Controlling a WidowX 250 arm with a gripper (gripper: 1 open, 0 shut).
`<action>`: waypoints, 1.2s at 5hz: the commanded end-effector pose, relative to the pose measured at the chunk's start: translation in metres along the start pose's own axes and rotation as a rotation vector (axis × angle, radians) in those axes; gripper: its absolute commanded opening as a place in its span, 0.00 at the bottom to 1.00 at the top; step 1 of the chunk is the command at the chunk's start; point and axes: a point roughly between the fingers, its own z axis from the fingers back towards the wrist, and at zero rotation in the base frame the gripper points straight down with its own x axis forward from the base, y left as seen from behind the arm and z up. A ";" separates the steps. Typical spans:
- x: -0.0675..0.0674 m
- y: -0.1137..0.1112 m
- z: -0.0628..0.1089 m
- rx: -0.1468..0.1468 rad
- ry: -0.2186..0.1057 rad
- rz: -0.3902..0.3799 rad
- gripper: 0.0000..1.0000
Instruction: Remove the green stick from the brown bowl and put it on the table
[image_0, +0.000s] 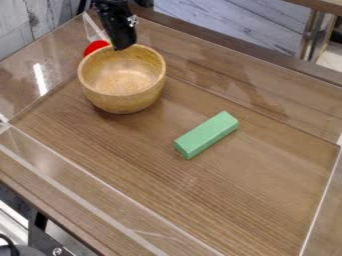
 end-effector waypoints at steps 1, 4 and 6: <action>0.005 -0.019 0.016 0.054 -0.050 -0.024 0.00; 0.002 -0.062 0.013 0.030 -0.064 -0.113 0.00; -0.008 -0.055 0.037 0.041 -0.086 -0.059 0.00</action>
